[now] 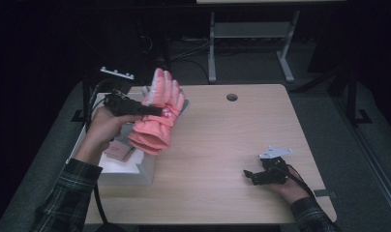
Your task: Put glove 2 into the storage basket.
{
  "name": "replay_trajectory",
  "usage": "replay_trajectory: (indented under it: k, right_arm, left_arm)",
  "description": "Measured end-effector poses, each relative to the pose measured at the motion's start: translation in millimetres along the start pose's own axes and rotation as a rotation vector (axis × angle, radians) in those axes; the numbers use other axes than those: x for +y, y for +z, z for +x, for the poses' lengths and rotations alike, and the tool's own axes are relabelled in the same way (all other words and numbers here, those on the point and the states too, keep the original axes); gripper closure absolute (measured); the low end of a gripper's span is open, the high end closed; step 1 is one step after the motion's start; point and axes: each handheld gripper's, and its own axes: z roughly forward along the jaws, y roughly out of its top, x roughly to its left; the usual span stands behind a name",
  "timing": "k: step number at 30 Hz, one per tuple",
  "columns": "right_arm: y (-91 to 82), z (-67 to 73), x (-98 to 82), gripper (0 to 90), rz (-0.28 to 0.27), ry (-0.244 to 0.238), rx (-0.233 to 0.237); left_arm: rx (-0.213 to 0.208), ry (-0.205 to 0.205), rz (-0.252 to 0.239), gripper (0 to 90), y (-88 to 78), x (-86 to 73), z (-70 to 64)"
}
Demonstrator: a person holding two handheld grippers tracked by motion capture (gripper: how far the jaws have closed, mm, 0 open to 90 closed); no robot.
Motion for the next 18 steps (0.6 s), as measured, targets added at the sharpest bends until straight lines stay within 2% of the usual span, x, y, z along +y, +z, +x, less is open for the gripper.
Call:
replay_trajectory:
  k: [2,6,11,13,18]
  right_arm:
    - [-0.1,0.1,0.0,12.6,0.001,0.001,0.000]
    - [-0.1,0.1,-0.1,12.4,0.001,0.003,-0.001]
    - [-0.1,0.1,-0.1,12.4,0.001,0.003,-0.001]
    - [-0.1,0.2,-0.1,12.4,0.002,0.004,-0.001]
    - [0.0,0.0,-0.1,12.0,0.003,0.004,-0.004]
  left_arm:
    - [0.012,-0.027,-0.020,61.0,-13.7,-5.0,12.0]
    - [0.043,-0.066,-0.028,60.9,-29.0,-15.8,33.6]
    - [0.079,-0.119,0.007,60.7,-32.2,-30.9,60.3]
    - [0.091,-0.143,-0.003,60.6,-32.4,-36.6,68.9]
    - [0.076,-0.196,-0.033,60.6,-36.7,-49.6,85.8]
